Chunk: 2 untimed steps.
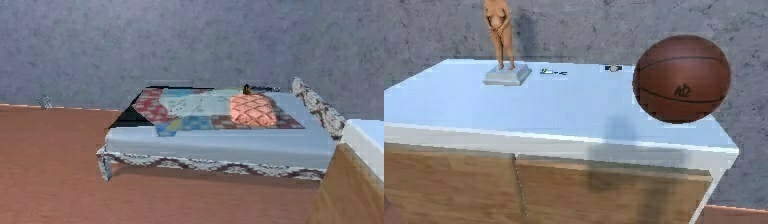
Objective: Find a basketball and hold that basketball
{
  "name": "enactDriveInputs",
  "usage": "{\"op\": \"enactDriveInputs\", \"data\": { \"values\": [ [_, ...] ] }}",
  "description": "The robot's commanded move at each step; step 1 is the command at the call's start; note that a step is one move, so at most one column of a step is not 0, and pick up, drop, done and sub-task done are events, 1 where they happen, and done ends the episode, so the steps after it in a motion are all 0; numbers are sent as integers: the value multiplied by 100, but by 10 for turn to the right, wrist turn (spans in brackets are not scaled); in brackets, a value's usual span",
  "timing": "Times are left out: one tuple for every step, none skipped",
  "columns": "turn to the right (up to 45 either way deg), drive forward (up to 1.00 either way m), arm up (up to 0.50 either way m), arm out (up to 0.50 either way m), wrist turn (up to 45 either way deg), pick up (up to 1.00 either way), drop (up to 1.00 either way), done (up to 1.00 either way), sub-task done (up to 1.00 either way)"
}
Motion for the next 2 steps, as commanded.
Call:
{"op": "enactDriveInputs", "data": {
  "values": [
    [-450, 0, 0, 0, 0, 0, 0, 0, 0],
    [-360, 0, 0, 0, 0, 0, 0, 0, 0]
  ]
}}
